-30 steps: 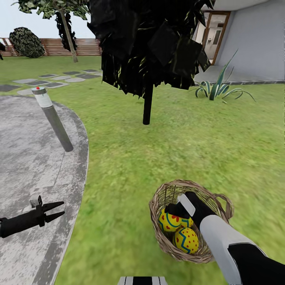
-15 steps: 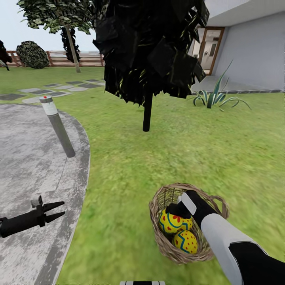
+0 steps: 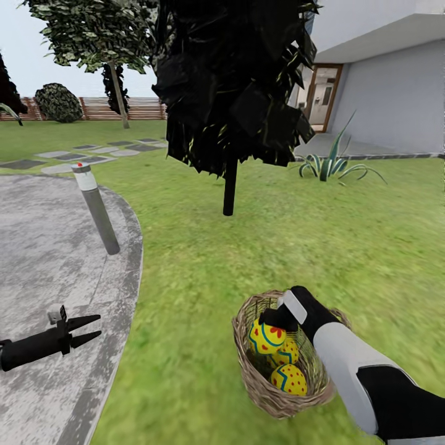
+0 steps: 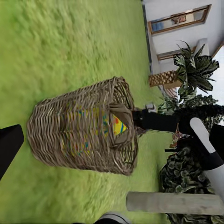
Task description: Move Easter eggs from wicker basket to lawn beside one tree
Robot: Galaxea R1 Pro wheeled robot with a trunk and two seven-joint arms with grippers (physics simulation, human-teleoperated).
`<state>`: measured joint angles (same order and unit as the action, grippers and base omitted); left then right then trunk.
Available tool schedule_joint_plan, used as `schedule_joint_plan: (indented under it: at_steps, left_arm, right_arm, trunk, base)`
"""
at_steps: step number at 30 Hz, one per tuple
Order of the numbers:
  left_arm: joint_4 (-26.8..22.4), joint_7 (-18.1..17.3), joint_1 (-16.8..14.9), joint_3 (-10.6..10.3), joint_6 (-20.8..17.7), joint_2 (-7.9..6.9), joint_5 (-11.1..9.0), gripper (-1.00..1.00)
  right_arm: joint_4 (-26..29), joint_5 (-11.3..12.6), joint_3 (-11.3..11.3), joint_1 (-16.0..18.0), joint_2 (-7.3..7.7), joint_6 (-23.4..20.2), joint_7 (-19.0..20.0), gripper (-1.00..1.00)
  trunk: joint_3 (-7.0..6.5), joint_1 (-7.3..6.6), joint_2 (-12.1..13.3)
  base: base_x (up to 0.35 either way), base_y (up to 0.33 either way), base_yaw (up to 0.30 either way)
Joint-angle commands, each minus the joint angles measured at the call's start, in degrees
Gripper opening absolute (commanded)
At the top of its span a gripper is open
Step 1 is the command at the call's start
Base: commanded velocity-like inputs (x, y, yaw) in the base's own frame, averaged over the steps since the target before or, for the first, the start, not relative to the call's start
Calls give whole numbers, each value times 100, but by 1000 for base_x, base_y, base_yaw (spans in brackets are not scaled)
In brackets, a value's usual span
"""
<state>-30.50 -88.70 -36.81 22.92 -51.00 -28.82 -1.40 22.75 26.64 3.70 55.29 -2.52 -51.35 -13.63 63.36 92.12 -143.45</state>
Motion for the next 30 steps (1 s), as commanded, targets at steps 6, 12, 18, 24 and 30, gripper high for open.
schedule_joint_plan:
  at_steps: [6,12,18,24,30]
  left_arm:
    - [0,-25,-2,6,-64,8,8,100]
    - [0,-25,-2,2,-68,8,8,100]
    - [0,-25,-2,2,-68,8,8,100]
    - [0,-25,-3,2,-68,8,8,100]
    - [0,-25,-2,2,-59,11,8,100]
  right_arm:
    - [4,47,43,256,6,-537,-65,-100]
    - [9,49,34,475,20,-865,-165,-100]
    - [-19,54,16,673,35,-865,-172,-100]
    - [-174,66,8,802,173,-865,-167,-100]
    - [-164,126,3,837,318,-865,-147,-100]
  trunk:
    - [-128,-16,7]
    - [-261,-32,15]
    - [-390,-66,61]
    - [-498,-198,302]
    - [-605,-330,543]
  base:
    - [-100,0,0]
    - [-117,0,0]
    - [-20,0,0]
    - [-136,0,0]
    - [-100,0,0]
